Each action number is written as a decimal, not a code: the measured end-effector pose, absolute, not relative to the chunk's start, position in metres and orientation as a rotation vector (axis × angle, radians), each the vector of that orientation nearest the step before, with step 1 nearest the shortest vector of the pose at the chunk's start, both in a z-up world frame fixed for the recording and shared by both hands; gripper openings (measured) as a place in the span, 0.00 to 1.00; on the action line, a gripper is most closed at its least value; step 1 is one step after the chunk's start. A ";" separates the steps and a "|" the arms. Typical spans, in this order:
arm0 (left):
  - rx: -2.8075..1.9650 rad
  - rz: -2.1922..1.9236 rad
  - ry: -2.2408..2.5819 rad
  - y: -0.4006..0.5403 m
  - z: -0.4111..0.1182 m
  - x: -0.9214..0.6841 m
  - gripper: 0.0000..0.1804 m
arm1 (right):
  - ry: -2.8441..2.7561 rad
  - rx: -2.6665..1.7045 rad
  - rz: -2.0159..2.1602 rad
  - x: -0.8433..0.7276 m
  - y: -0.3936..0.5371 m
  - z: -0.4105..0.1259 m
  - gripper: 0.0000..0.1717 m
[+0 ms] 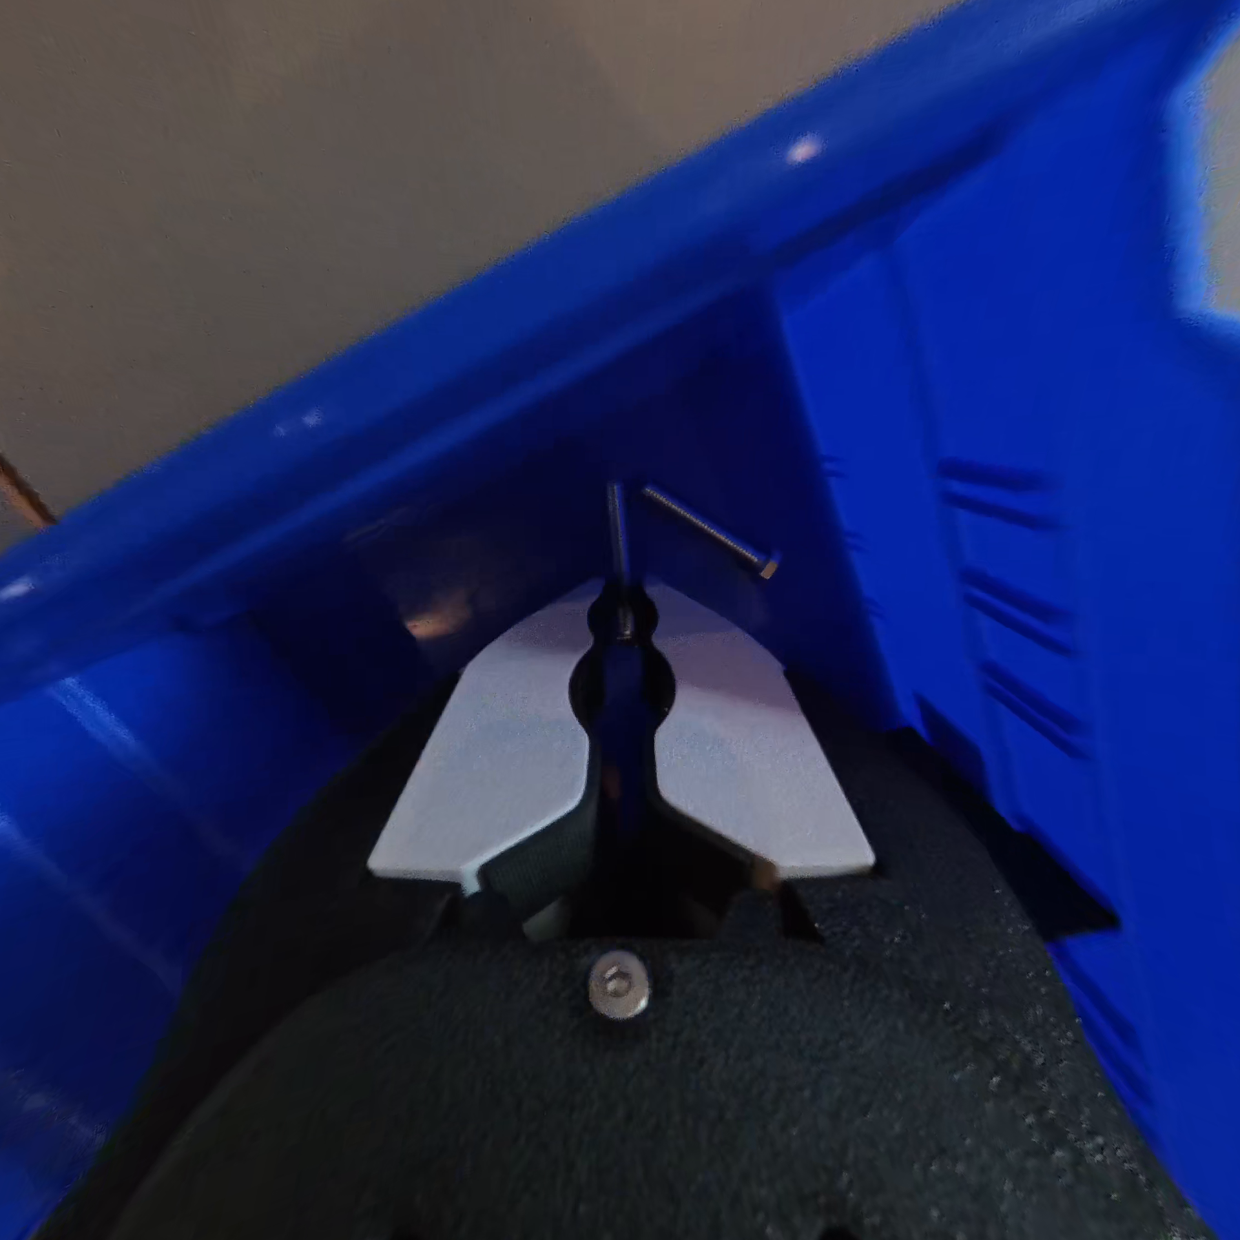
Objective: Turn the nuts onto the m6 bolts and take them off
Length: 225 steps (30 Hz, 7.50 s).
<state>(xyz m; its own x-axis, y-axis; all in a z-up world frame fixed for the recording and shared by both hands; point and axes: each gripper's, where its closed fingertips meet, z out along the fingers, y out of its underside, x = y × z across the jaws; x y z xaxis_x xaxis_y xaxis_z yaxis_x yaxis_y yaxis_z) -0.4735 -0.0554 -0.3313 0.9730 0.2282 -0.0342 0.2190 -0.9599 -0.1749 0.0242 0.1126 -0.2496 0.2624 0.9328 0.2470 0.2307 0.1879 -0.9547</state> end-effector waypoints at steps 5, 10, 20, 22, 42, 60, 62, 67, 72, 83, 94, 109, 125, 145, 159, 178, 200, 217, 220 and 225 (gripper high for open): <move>-2.790 0.175 -0.222 -0.043 -0.278 -0.467 0.03 | -1.232 -1.302 0.732 0.024 0.111 -0.248 0.39; -2.634 0.202 0.043 -0.029 -0.231 -0.408 0.03 | -1.242 -1.296 0.723 0.023 0.109 -0.248 0.39; -2.541 0.202 0.691 -0.012 -0.240 -0.237 0.03 | -1.239 -1.289 0.713 0.025 0.109 -0.246 0.38; -2.520 0.169 0.784 -0.010 -0.250 -0.205 0.03 | -1.236 -1.292 0.708 0.026 0.110 -0.246 0.38; -2.647 0.102 1.025 -0.014 -0.348 -0.100 0.03 | -1.266 -1.305 0.688 0.025 0.109 -0.251 0.38; -2.448 0.065 0.820 -0.026 -0.293 -0.123 0.26 | -1.273 -1.308 0.677 0.025 0.110 -0.252 0.38; -2.385 0.044 0.754 -0.040 -0.268 -0.136 0.27 | -1.274 -1.308 0.677 0.025 0.110 -0.253 0.38; -2.272 0.108 0.561 -0.092 -0.212 -0.197 0.29 | -1.281 -1.310 0.670 0.025 0.110 -0.254 0.38; -2.208 0.187 0.332 -0.148 -0.179 -0.263 0.28 | -1.262 -1.324 0.711 0.025 0.110 -0.253 0.38; -2.405 0.154 0.096 -0.194 -0.227 -0.365 0.27 | -1.272 -1.327 0.691 0.024 0.110 -0.256 0.38; -2.515 -0.003 0.298 -0.168 -0.279 -0.372 0.25 | -1.272 -1.338 0.702 0.024 0.111 -0.258 0.38; -2.706 -0.119 0.433 -0.180 -0.334 -0.374 0.23 | -1.282 -1.353 0.701 0.023 0.111 -0.262 0.37; -2.696 -0.095 0.448 -0.178 -0.342 -0.375 0.16 | -1.282 -1.351 0.703 0.023 0.111 -0.261 0.37; -2.478 0.075 0.591 -0.154 -0.256 -0.347 0.06 | -1.288 -1.353 0.703 0.022 0.111 -0.262 0.37; -2.215 -0.145 1.170 -0.015 -0.268 -0.085 0.06 | -1.280 -1.345 0.714 0.023 0.111 -0.259 0.37; -2.357 -0.224 1.290 0.020 -0.345 -0.028 0.06 | -1.243 -1.367 0.731 0.027 0.115 -0.255 0.36; -2.453 -0.171 0.976 -0.030 -0.335 -0.105 0.15 | -1.256 -1.378 0.727 0.027 0.115 -0.258 0.37; -2.122 -0.180 0.883 0.002 -0.311 -0.089 0.06 | -1.334 -1.356 0.820 0.019 0.098 -0.263 0.37; -1.800 -0.323 0.758 0.010 -0.265 -0.064 0.05 | -1.382 -1.329 0.960 0.013 0.079 -0.261 0.35; -1.436 -0.520 0.658 0.003 -0.223 -0.026 0.05 | -1.330 -1.195 1.434 0.010 0.038 -0.228 0.29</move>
